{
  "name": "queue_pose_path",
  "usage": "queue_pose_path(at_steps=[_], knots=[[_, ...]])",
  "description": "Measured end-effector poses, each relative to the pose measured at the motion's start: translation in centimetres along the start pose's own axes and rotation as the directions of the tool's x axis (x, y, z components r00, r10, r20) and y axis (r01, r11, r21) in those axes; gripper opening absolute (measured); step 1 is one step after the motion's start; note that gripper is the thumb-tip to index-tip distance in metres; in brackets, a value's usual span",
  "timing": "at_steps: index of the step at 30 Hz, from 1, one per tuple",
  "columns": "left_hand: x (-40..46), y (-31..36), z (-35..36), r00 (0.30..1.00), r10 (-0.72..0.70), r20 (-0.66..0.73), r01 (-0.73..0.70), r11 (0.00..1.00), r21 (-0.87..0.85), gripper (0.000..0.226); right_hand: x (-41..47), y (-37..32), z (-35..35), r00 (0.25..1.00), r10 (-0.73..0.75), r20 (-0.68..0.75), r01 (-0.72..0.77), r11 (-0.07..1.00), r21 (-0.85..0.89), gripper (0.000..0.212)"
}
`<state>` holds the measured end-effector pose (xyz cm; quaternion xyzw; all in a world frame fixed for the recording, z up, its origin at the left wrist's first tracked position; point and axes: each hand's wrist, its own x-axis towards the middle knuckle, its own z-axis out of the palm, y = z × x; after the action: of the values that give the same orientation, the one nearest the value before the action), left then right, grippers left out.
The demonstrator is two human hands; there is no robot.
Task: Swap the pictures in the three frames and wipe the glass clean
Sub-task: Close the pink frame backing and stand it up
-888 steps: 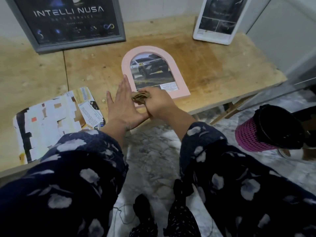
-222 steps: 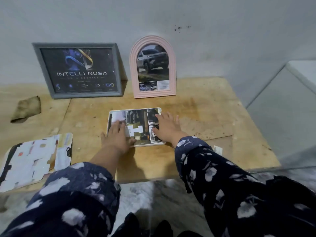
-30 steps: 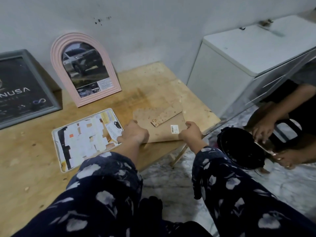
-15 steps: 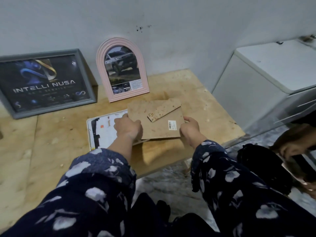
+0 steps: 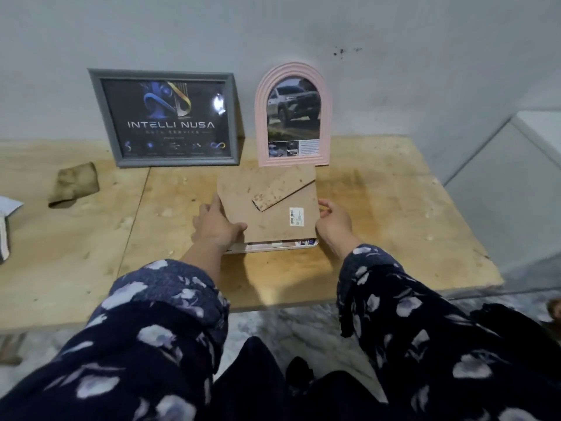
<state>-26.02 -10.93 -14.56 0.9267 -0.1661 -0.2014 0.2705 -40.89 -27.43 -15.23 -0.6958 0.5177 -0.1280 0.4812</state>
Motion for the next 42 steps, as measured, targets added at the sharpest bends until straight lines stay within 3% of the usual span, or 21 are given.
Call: queue_pose_path(at_steps=[9,21,32,42], knots=[[-0.7,-1.9,0.6,0.998,-0.040,0.047,0.040,0.999,0.004,0.082,-0.3,1.2,0.9,0.999,-0.036,0.027,0.039,0.992,-0.118,0.049],[1.0,-1.7,0.6,0.996,-0.035,0.085,0.039,0.998,-0.045,0.077,0.5,1.2,1.2,0.999,-0.010,0.034,0.013,0.996,-0.086,0.051],[1.5,-1.3,0.7,0.998,-0.021,0.061,0.017,0.998,0.064,0.086,1.1,2.0,1.9,1.000,-0.027,-0.014,0.024,0.989,-0.144,0.054],[1.2,-1.9,1.0,0.994,-0.026,0.105,0.011,0.989,0.146,0.083,1.4,2.7,2.6,0.999,-0.038,0.025,0.043,0.969,-0.244,0.065]])
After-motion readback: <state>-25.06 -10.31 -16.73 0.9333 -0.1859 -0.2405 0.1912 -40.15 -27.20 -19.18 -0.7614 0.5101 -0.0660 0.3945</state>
